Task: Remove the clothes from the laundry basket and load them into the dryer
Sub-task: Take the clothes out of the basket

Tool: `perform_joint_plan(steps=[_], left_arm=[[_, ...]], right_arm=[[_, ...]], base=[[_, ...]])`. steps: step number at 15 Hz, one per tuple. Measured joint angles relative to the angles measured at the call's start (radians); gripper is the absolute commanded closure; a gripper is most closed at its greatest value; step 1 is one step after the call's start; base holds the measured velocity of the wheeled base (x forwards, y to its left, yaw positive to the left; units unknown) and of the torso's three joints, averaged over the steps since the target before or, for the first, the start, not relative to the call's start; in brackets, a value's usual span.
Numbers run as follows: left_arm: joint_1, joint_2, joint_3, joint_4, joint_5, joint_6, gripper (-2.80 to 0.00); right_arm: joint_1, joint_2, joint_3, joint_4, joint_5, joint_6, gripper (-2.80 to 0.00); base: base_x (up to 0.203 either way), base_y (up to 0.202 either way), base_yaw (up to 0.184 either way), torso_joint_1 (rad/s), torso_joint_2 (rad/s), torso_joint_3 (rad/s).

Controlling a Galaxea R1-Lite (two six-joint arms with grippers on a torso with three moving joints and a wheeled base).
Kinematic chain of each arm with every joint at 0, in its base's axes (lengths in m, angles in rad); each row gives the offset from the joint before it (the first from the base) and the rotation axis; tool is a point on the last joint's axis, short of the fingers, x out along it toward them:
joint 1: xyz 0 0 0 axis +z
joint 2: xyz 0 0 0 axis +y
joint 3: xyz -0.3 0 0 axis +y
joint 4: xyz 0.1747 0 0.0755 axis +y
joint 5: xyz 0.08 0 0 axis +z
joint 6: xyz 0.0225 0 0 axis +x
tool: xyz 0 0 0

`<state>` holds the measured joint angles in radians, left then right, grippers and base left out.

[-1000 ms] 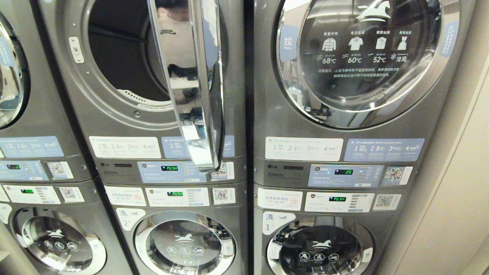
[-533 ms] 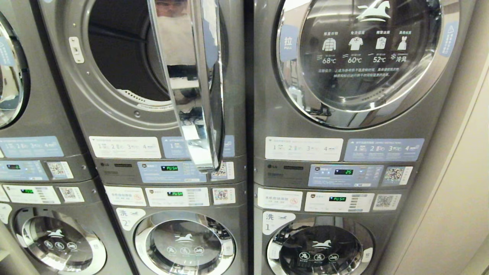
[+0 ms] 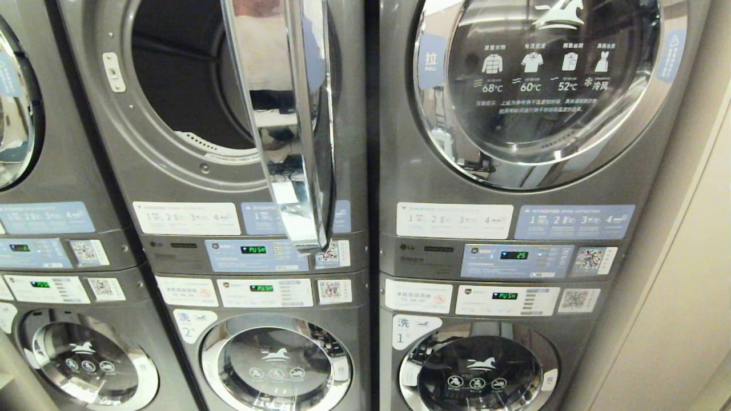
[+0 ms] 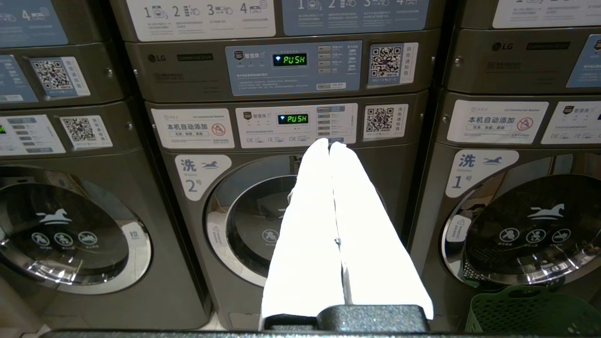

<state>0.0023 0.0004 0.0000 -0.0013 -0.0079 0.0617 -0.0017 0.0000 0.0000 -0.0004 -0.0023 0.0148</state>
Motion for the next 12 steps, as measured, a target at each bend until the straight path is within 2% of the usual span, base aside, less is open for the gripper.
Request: perform_joint_plan(steps=[12], left_arm=[[0.000, 0.000, 0.000, 0.000, 0.001, -0.012, 0.00]], right_arm=[[0.000, 0.000, 0.000, 0.000, 0.000, 0.001, 0.00]], base=[[0.000, 0.000, 0.000, -0.058, 0.11, 0.062]])
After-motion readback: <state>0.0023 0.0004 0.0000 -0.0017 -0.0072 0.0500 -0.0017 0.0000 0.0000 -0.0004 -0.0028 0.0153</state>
